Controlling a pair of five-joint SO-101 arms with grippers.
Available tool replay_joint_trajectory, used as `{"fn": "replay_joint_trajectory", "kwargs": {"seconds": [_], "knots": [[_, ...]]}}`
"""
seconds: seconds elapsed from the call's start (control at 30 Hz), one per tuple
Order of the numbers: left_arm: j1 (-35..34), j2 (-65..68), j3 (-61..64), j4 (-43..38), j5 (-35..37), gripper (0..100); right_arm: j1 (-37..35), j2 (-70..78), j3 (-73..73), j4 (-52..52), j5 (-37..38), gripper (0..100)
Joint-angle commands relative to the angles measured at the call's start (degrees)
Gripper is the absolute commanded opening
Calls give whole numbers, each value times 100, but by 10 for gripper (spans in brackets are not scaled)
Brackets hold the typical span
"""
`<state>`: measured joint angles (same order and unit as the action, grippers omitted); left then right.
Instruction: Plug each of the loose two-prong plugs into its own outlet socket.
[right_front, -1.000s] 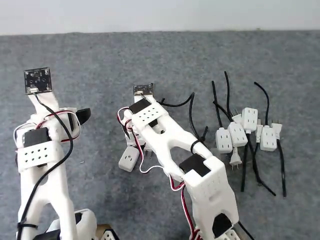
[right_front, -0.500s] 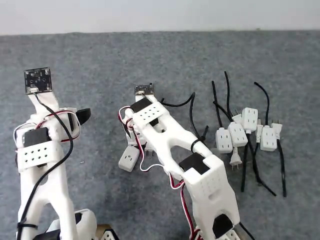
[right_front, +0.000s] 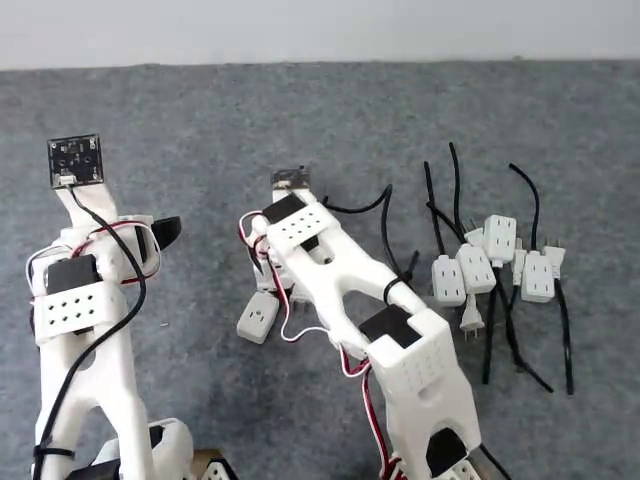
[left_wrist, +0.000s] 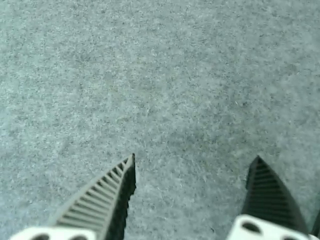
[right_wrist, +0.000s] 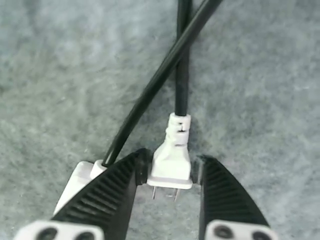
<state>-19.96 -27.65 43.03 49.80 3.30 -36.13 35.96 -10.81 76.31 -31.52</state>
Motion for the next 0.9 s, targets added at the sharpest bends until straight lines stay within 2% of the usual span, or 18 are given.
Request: {"fn": "replay_joint_trajectory", "kwargs": {"seconds": [0.0,0.07,0.23,0.37,0.6,0.67,0.73,0.8,0.87], "knots": [[-26,9,-22,-141,-62,353,382,154,-167,57,88,158],[-26,9,-22,-141,-62,353,497,189,-378,145,264,158],[-18,9,-22,-141,-62,353,567,189,-563,171,1231,158],[-18,9,-22,-141,-70,353,576,374,-580,171,1187,158],[-9,9,66,-299,-70,353,585,514,-589,215,659,151],[-9,9,84,-299,-70,353,558,514,-580,224,677,110],[-9,9,84,-299,-70,353,523,532,-589,338,695,8],[-9,9,84,-299,-70,353,479,532,-589,453,695,29],[-9,9,84,-299,-70,353,470,532,-589,462,695,2]]}}
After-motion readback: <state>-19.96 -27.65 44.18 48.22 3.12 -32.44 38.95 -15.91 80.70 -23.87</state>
